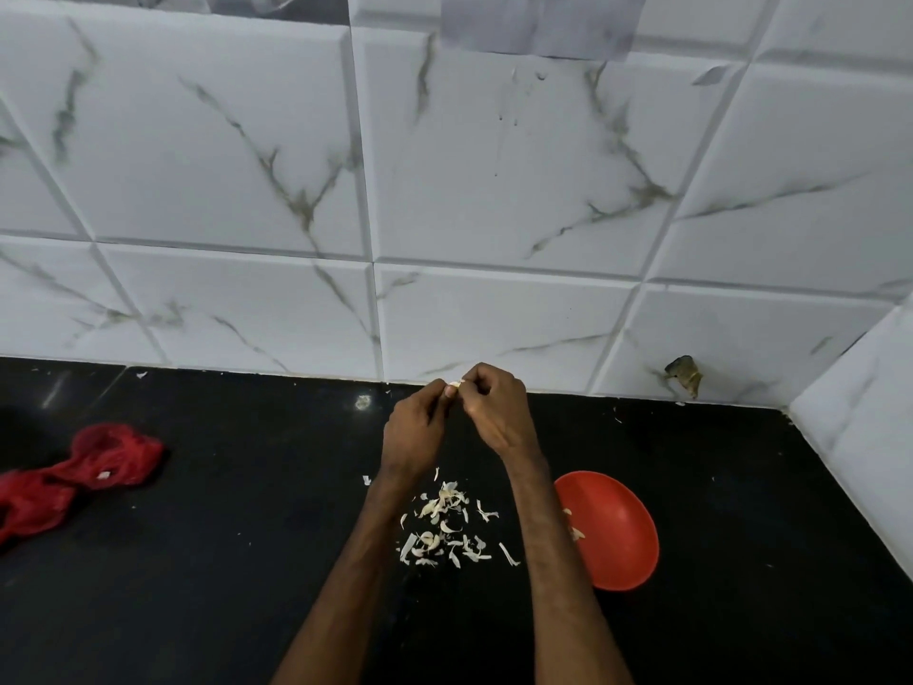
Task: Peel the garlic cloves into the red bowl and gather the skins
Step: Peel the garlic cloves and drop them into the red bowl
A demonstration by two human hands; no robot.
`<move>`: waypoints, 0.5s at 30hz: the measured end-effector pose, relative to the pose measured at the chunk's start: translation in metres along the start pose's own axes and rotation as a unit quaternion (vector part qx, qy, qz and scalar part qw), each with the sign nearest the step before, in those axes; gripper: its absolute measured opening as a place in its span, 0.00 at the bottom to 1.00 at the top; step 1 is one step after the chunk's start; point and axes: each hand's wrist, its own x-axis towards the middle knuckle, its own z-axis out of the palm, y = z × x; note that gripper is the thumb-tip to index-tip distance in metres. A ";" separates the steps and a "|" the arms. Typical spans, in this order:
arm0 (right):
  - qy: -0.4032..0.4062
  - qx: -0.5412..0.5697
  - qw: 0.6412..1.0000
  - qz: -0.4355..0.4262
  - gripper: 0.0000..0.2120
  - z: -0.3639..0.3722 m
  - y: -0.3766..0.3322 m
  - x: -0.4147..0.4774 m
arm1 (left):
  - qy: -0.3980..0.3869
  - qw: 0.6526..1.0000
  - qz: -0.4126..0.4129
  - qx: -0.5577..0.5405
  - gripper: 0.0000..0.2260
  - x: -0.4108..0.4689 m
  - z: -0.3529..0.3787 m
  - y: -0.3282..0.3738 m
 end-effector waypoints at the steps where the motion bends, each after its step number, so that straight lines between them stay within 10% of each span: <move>1: 0.006 0.030 1.000 0.002 0.09 0.000 0.002 -0.002 | -0.003 1.000 -0.001 0.009 0.15 0.000 -0.002 0.002; 15: 0.029 0.180 0.983 0.026 0.10 0.004 0.010 -0.010 | -0.087 0.974 -0.022 -0.208 0.18 -0.001 0.001 0.016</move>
